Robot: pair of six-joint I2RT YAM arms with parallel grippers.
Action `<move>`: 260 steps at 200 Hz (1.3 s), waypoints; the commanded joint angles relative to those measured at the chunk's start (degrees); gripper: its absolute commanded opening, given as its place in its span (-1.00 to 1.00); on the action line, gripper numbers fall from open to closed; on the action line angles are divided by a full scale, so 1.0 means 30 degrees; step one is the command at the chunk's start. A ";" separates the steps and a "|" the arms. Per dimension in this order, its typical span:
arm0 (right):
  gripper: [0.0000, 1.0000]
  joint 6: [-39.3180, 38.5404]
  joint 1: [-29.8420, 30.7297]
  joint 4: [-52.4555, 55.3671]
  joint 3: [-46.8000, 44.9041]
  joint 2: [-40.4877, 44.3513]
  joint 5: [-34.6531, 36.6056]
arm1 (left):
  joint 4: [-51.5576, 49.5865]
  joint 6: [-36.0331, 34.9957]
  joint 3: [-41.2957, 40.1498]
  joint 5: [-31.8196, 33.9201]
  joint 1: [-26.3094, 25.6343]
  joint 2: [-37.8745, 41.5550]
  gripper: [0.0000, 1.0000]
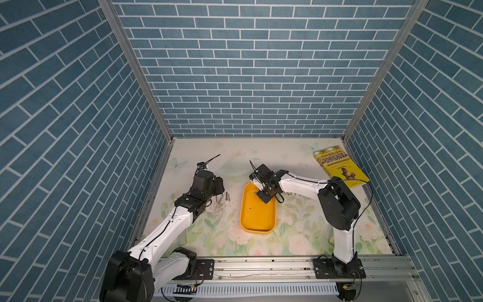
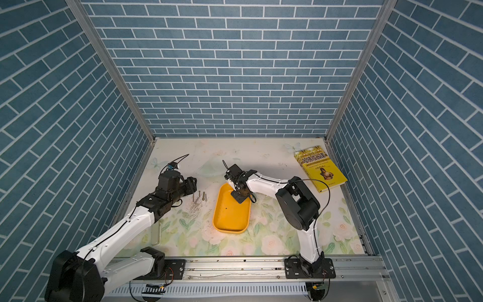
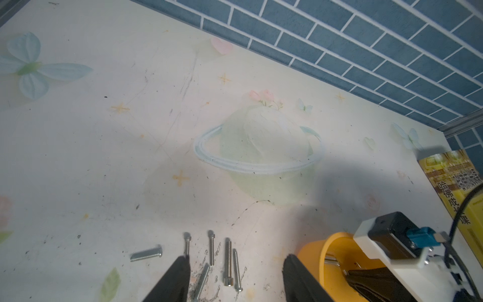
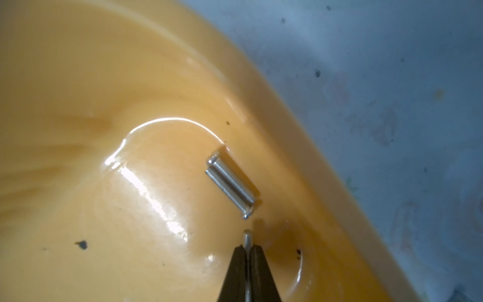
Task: Take out the screws from the storage box
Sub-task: Pick up the screw from the storage box, then place the screw at the center of the board.
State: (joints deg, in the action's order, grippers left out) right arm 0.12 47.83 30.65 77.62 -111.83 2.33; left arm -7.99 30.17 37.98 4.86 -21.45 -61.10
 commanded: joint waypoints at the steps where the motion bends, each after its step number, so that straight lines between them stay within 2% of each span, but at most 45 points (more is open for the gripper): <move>1: -1.00 -0.0321 -0.0066 -0.1813 -0.0658 0.2363 -0.0028 | 0.0344 -0.0734 -0.0143 0.0033 -0.0615 0.0728 0.25; 31: -1.00 -0.0680 -0.0087 -0.3834 -0.2221 0.4703 -0.0111 | 0.0934 -0.1400 -0.0103 -0.0471 -0.1592 0.0947 0.27; 68: -1.00 -0.0083 -0.0528 -0.5753 -0.4618 0.7658 0.1840 | 0.0953 -0.2041 0.0546 -0.0341 -0.2851 0.0563 0.27; 112: -1.00 0.1956 -0.2403 -0.7832 -0.8698 1.1558 0.3135 | 0.0481 -0.2737 0.1760 -0.0244 -0.4184 -0.0397 0.30; 129: -1.00 0.2764 -0.3225 -0.8719 -1.0437 1.2433 0.3256 | 0.0129 -0.3144 0.2650 0.0021 -0.5291 -0.1244 0.31; 143: -1.00 0.3330 -0.3761 -0.9005 -1.1145 1.2428 0.3519 | -0.0285 -0.3550 0.3648 0.0046 -0.6341 -0.2217 0.33; 167: -1.00 0.4066 -0.4379 -0.9152 -1.1237 1.1350 0.4122 | -0.0770 -0.4133 0.5265 -0.1371 -0.7530 -0.4255 0.35; 213: -1.00 0.4453 -0.5779 -1.0191 -1.1132 0.9156 0.2472 | -0.2305 -0.4171 0.7387 -0.2276 -0.8202 -0.8627 0.24; 260: -1.00 0.4445 -0.6565 -1.0453 -1.0522 0.7191 0.1349 | -0.2837 -0.4619 0.8148 -0.2119 -0.8541 -1.0471 0.21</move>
State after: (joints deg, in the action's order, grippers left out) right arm 11.81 28.95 0.73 44.21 -87.72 8.99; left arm -13.93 17.98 60.14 -1.21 -46.37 -91.42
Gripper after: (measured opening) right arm 0.072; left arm 0.610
